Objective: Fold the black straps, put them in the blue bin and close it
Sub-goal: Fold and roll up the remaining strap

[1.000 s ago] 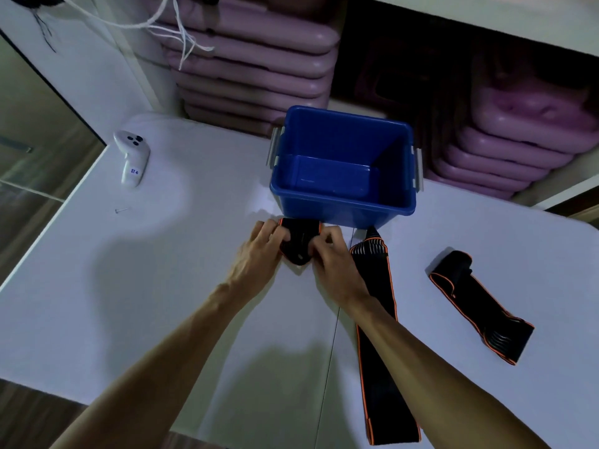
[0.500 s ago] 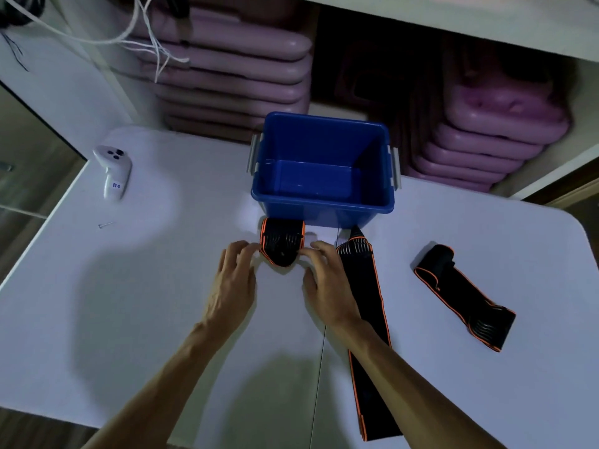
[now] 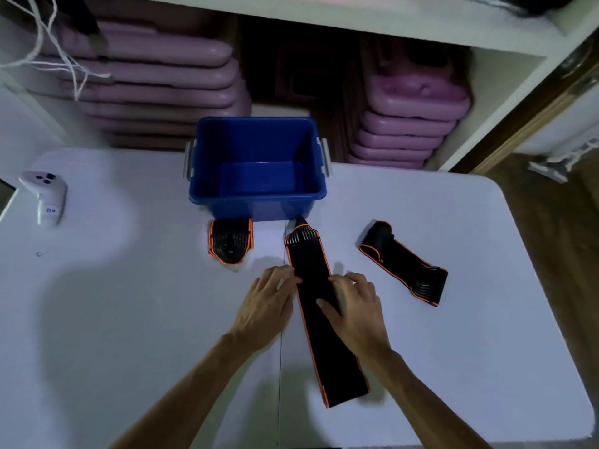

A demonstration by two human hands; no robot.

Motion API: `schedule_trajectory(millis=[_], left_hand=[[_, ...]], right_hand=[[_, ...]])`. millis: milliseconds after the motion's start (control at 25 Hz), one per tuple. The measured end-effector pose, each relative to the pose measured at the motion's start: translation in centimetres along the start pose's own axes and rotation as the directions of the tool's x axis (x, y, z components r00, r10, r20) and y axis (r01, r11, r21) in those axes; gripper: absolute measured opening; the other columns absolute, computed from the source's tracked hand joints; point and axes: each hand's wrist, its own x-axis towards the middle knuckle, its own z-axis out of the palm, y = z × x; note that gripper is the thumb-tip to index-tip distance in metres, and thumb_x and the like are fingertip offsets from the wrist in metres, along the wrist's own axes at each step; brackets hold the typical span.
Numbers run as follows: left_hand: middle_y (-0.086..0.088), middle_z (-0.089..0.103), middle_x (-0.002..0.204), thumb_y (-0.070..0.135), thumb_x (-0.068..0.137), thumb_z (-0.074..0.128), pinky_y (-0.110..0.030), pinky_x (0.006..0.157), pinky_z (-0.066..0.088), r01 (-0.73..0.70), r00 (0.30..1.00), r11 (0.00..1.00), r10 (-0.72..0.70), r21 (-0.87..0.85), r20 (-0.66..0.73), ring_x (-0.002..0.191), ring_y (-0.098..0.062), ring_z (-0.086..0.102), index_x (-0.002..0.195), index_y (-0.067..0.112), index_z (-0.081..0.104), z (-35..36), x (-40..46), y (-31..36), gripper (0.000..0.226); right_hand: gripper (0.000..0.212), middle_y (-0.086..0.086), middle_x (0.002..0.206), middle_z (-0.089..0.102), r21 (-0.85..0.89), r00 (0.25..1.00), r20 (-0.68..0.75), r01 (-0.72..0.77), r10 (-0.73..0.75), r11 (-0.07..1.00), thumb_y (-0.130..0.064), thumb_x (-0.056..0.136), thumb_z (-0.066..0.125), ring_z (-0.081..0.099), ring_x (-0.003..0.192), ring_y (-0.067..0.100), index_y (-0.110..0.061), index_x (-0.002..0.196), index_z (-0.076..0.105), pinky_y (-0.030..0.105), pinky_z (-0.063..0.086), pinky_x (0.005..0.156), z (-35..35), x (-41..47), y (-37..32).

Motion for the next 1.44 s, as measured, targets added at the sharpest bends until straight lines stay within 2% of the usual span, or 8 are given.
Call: schedule_trajectory(millis=[240, 440, 720, 880, 1000, 1120, 1280, 1440], left_hand=[[-0.009, 0.046, 0.146, 0.045, 0.092, 0.037, -0.043, 0.099, 0.046, -0.101, 0.951, 0.957, 0.013, 0.271, 0.309, 0.133, -0.028, 0.047, 0.133, 0.018, 0.052, 2.3, 3.1, -0.3, 0.051], [-0.007, 0.056, 0.130, 0.055, 0.086, 0.042, -0.041, 0.087, 0.045, 0.159, 0.956, 0.909, -0.239, 0.384, 0.168, 0.111, -0.028, 0.056, 0.129, 0.023, 0.054, 0.5, -2.7, 0.3, 0.055], [-0.009, 0.056, 0.115, 0.050, 0.089, 0.039, -0.044, 0.079, 0.042, 0.355, 0.933, 0.870, -0.353, 0.343, -0.070, 0.096, -0.032, 0.053, 0.116, 0.013, 0.061, -1.9, -7.8, -0.3, 0.052], [-0.006, 0.058, 0.116, 0.033, 0.089, 0.050, -0.042, 0.078, 0.045, 0.163, 0.985, 0.952, -0.145, 0.259, -0.090, 0.097, -0.028, 0.056, 0.110, 0.016, 0.062, -0.5, -0.9, 3.6, 0.030], [-0.005, 0.059, 0.114, 0.013, 0.074, 0.066, -0.038, 0.077, 0.049, -0.093, 0.995, 0.970, 0.082, 0.225, 0.059, 0.096, -0.027, 0.059, 0.110, 0.019, 0.062, 2.8, 6.3, 8.2, 0.037], [-0.010, 0.054, 0.116, 0.006, 0.079, 0.060, -0.041, 0.083, 0.050, -0.211, 0.938, 0.973, 0.176, 0.089, 0.299, 0.104, -0.031, 0.055, 0.116, 0.012, 0.058, 6.3, 11.4, 13.3, 0.038], [-0.017, 0.048, 0.126, 0.029, 0.085, 0.065, -0.030, 0.102, 0.039, 0.316, 0.840, 0.905, -0.127, -0.285, 0.528, 0.117, -0.030, 0.050, 0.130, 0.005, 0.050, 9.3, 13.5, 16.9, 0.053], [-0.011, 0.065, 0.118, 0.014, 0.084, 0.064, -0.022, 0.088, 0.042, 0.439, 0.754, 0.840, -0.153, -0.318, 0.638, 0.109, -0.022, 0.060, 0.114, 0.012, 0.064, 9.4, 13.0, 15.5, 0.030]], right_hand=[[0.082, 0.003, 0.141, 0.044, -0.208, 0.963, 0.245, 0.163, -0.110, 0.964, -0.076, 0.068, 0.058, 0.046, 0.120, 0.028, -0.035, 0.137, 0.043, 0.043, 0.050, 0.088, 0.9, -5.9, 3.2], [0.066, -0.005, 0.146, 0.038, -0.105, 0.954, 0.254, 0.192, -0.160, 0.976, -0.059, 0.077, 0.060, 0.036, 0.129, 0.021, -0.041, 0.139, 0.045, 0.042, 0.040, 0.098, -1.4, -5.8, 7.9], [0.051, -0.009, 0.127, 0.046, -0.036, 0.932, 0.279, 0.253, -0.233, 0.967, -0.050, 0.083, 0.062, 0.038, 0.121, 0.017, -0.038, 0.131, 0.053, 0.039, 0.038, 0.099, -3.2, -2.6, 7.6], [0.049, 0.003, 0.127, 0.052, -0.170, 0.992, -0.126, -0.005, -0.017, 0.985, -0.042, 0.083, 0.063, 0.044, 0.115, 0.028, -0.032, 0.130, 0.054, 0.045, 0.044, 0.089, -6.4, 0.3, 10.1], [0.068, 0.011, 0.148, 0.036, -0.176, 0.962, -0.061, -0.274, 0.267, 0.945, -0.039, 0.083, 0.069, 0.030, 0.136, 0.034, -0.027, 0.143, 0.041, 0.054, 0.037, 0.102, -8.1, 1.1, 13.1], [0.075, 0.013, 0.144, 0.040, 0.158, 0.919, 0.020, -0.391, 0.393, 0.907, -0.031, 0.082, 0.072, 0.037, 0.133, 0.034, -0.021, 0.147, 0.035, 0.048, 0.039, 0.105, -8.6, 0.7, 15.3], [0.062, 0.005, 0.122, 0.052, 0.473, 0.891, 0.063, -0.424, 0.450, 0.772, -0.014, 0.083, 0.073, 0.064, 0.090, 0.018, -0.020, 0.139, 0.048, 0.023, 0.052, 0.081, -8.7, -1.0, 14.6], [0.041, -0.004, 0.099, 0.061, 0.531, 0.928, 0.132, -0.363, 0.348, 0.766, -0.003, 0.085, 0.066, 0.063, 0.078, 0.005, -0.037, 0.106, 0.061, 0.012, 0.046, 0.072, -8.8, -2.8, 13.9]])
